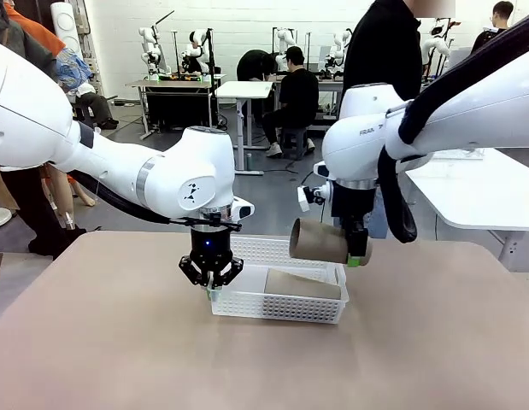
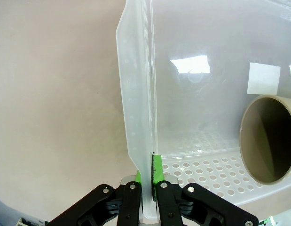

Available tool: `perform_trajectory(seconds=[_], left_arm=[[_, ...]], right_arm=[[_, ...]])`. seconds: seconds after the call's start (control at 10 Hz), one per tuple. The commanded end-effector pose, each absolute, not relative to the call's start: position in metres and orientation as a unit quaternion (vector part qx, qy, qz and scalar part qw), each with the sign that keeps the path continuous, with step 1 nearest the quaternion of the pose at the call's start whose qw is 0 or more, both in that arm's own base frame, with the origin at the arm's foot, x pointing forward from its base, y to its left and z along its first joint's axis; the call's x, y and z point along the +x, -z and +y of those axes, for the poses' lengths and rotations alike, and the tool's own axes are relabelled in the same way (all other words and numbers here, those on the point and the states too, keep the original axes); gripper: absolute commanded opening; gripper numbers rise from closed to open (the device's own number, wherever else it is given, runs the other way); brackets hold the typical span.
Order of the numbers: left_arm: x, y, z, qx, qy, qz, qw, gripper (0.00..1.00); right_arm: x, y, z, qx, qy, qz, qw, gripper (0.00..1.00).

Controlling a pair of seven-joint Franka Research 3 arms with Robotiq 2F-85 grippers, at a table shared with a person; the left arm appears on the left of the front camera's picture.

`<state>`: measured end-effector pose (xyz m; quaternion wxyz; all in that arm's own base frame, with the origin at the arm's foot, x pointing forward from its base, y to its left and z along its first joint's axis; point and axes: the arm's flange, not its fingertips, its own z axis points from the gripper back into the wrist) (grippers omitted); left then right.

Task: Clean and organize the cups into the basket.
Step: Pick up the Reusable plastic cup from the right side of the table and stack it inside the Organizing basket in the center of the table.

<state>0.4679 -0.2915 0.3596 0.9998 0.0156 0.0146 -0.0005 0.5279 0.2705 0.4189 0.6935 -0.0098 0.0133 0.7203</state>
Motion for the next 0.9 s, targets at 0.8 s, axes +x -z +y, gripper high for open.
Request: perform_trajectory(seconds=[0.8], left_arm=[[0.468,-0.360,-0.289,0.016,0.004,0.014,1.000,0.00]], right_arm=[[0.551,-0.388,0.299,0.103,-0.735,-0.020,0.670,0.78]])
